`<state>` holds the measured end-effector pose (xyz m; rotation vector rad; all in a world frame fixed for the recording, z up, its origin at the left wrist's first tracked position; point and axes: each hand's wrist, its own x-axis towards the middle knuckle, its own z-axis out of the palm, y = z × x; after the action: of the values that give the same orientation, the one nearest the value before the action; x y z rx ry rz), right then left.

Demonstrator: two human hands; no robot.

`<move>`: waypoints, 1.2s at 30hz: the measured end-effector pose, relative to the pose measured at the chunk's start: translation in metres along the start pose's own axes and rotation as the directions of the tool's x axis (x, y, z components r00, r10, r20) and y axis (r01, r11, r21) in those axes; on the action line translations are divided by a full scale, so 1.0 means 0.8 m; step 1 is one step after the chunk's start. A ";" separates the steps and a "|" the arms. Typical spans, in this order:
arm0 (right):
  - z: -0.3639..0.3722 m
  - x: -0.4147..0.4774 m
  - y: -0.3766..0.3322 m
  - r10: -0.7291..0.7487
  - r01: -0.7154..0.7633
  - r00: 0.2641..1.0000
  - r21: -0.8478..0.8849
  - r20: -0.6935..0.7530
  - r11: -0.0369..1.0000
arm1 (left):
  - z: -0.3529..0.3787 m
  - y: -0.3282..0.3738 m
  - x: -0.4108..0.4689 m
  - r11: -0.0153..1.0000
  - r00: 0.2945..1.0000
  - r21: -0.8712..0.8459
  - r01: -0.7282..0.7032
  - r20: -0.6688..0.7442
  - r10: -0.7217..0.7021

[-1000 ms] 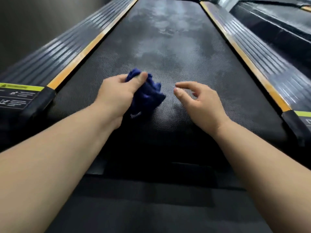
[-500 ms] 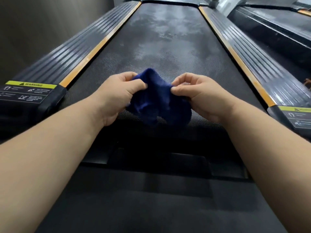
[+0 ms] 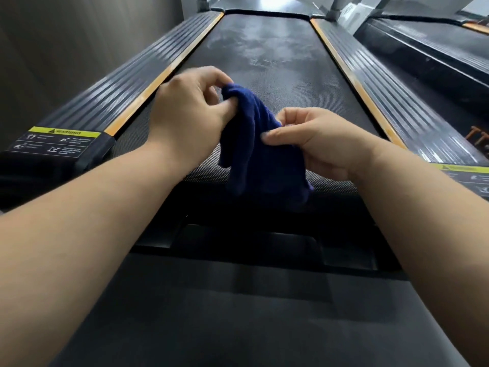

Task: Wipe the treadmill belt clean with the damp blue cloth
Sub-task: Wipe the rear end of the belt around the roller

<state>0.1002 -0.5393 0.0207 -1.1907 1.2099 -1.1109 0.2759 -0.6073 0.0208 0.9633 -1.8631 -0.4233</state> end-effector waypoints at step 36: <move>-0.030 -0.008 0.019 0.069 -0.085 0.994 -0.208 -0.085 0.974 | 0.015 -0.012 -0.012 0.708 0.867 -0.526 0.472 0.423 -0.264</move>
<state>0.0753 -0.5335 0.0065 -1.2577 1.4509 -0.9966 0.2720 -0.6074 0.0030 0.8319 -1.6031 -1.4276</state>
